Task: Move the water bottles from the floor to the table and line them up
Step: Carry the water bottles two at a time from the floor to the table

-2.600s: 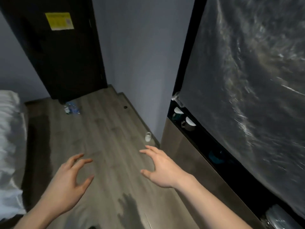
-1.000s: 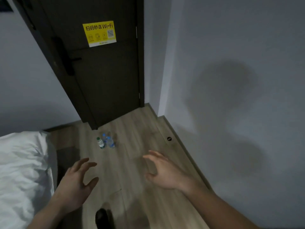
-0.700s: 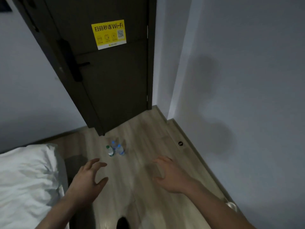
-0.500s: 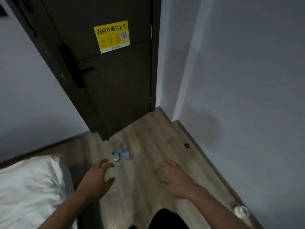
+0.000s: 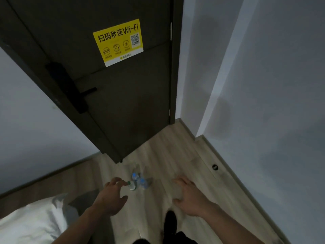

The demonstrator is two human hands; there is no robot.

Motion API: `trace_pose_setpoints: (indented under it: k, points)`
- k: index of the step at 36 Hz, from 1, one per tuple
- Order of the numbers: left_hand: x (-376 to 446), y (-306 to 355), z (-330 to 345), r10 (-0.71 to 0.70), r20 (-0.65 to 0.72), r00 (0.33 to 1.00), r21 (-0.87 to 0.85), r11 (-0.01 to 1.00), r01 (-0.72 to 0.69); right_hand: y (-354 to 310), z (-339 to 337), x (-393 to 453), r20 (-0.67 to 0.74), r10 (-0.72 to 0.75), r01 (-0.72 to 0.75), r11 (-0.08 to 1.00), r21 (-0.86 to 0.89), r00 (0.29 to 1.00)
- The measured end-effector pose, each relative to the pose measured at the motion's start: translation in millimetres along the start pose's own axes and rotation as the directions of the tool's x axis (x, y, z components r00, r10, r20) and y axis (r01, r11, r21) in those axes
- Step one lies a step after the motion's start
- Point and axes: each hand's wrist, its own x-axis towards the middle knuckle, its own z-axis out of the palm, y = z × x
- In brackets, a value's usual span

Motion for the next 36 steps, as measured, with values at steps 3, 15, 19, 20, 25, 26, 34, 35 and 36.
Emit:
trace_pose_setpoints:
  k: [3, 15, 19, 20, 25, 26, 34, 35, 36]
  points:
    - [30, -4, -15, -0.009, 0.020, 1.000, 0.017, 1.000, 0.009, -10, -10, 38, 0.042, 0.005, -0.004, 1.000, -0.028, 0.999]
    - [144, -42, -43, 0.020, 0.160, 0.987, 0.085, 0.996, -0.034, -31, -16, 160, 0.071, 0.088, -0.083, 0.994, -0.077, 0.994]
    - [194, -66, -46, 0.059, 0.259, 0.964, 0.113, 0.989, -0.091, -35, 2, 201, 0.092, 0.167, -0.163, 0.985, -0.050, 0.982]
    - [207, -72, -46, 0.067, 0.276, 0.959, 0.117, 0.988, -0.102, -37, 8, 211, 0.101, 0.189, -0.186, 0.982, -0.041, 0.977]
    - [279, -106, -27, 0.079, 0.352, 0.933, 0.154, 0.978, -0.141, -36, 52, 273, 0.126, 0.281, -0.283, 0.959, -0.002, 0.951]
    - [293, -112, -22, 0.072, 0.368, 0.927, 0.159, 0.977, -0.139, -35, 62, 286, 0.135, 0.293, -0.295, 0.955, 0.001, 0.947]
    - [407, -150, 62, 0.040, 0.447, 0.894, 0.118, 0.988, -0.103, 6, 165, 403, 0.195, 0.373, -0.393, 0.916, 0.075, 0.907]
    - [420, -155, 78, 0.042, 0.453, 0.890, 0.114, 0.988, -0.105, 12, 179, 418, 0.183, 0.381, -0.401, 0.912, 0.088, 0.907]
    - [434, -160, 96, 0.043, 0.460, 0.887, 0.117, 0.987, -0.109, 20, 195, 433, 0.173, 0.381, -0.401, 0.910, 0.101, 0.908]
